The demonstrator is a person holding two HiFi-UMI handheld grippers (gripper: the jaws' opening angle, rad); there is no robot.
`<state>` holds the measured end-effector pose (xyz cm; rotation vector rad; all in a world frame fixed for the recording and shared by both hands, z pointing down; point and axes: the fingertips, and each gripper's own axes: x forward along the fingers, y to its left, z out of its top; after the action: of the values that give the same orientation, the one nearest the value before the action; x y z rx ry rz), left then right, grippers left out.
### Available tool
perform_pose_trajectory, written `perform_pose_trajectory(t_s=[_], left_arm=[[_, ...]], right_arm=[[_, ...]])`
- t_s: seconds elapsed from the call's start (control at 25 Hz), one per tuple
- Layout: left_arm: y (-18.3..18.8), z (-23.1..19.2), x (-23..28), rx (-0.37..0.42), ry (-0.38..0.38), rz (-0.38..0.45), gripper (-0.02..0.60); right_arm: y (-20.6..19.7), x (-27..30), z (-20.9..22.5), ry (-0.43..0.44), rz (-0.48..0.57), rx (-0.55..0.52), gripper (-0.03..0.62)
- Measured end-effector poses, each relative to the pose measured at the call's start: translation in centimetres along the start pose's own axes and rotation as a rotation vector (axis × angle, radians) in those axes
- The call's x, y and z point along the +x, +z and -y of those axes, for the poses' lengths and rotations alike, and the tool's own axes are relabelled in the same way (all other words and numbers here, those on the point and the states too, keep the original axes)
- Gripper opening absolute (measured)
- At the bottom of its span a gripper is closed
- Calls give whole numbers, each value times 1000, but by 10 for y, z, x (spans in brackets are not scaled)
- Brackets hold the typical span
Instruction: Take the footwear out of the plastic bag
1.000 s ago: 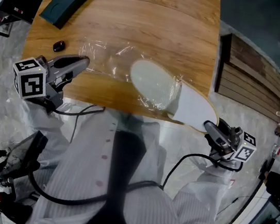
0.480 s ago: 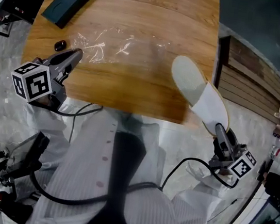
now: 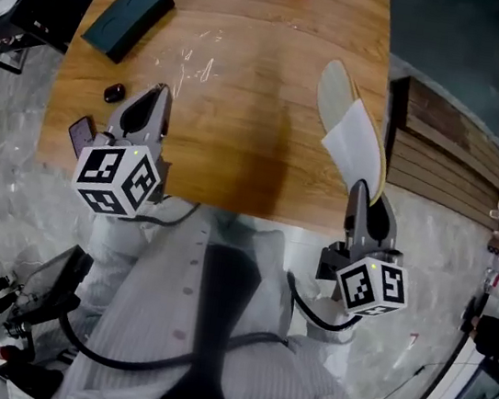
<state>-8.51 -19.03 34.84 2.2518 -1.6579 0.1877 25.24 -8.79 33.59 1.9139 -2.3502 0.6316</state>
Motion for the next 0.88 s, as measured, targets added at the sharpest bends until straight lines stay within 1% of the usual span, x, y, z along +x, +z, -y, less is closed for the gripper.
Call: perform_pose_trajectory(t_s=[0.12,0.32,0.56,0.88], left_arm=[[1,22,2,36,-12,31,6],[-1,49,6,66,-75,33,6],[-2,59,6,74,-94,32,6],[-2,65,7,79,-109,31,6]], right_arm=[[8,14,-26,-20,48,-68,91],[12,22,-51,9,64,-54,89],[11,17,-53,-12,57,-90,87],[12,16,-56,8,57,-93,84]])
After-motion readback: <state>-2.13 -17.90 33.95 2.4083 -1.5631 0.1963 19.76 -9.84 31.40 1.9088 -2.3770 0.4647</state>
